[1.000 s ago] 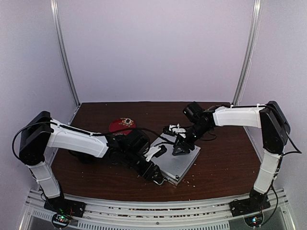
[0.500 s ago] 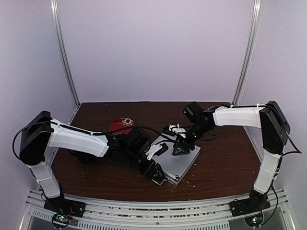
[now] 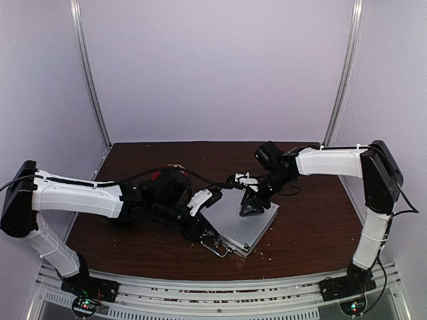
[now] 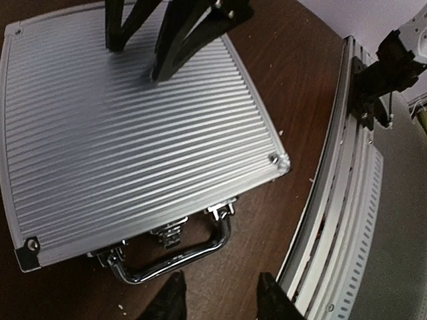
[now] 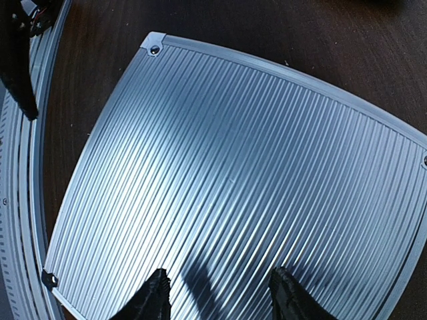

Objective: Pack up texas hold em set

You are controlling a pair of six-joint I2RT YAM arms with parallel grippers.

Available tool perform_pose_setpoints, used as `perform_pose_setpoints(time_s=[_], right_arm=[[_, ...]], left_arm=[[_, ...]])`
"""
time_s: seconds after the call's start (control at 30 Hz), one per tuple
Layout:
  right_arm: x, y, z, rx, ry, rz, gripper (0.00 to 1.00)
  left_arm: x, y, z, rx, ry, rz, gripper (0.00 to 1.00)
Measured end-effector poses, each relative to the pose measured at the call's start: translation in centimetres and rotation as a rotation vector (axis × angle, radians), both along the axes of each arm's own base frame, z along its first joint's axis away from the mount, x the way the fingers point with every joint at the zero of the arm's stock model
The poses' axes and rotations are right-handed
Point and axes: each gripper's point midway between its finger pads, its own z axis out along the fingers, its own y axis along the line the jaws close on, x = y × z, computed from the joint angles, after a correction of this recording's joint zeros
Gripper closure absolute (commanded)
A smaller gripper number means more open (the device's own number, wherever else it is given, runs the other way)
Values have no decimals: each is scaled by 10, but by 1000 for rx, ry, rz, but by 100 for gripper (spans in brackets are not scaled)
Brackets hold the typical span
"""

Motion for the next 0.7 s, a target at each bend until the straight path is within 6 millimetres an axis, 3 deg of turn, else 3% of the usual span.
perform_pose_setpoints(time_s=[0.17, 0.53, 0.7], right_arm=[[1, 0, 0, -2, 2, 1, 50], [1, 1, -1, 0, -4, 14, 50], [0, 3, -1, 6, 0, 19, 50]], left_arm=[[-3, 20, -53, 113, 52, 54, 99], [6, 8, -89, 118, 64, 80, 100], [8, 3, -91, 103, 60, 83, 100]])
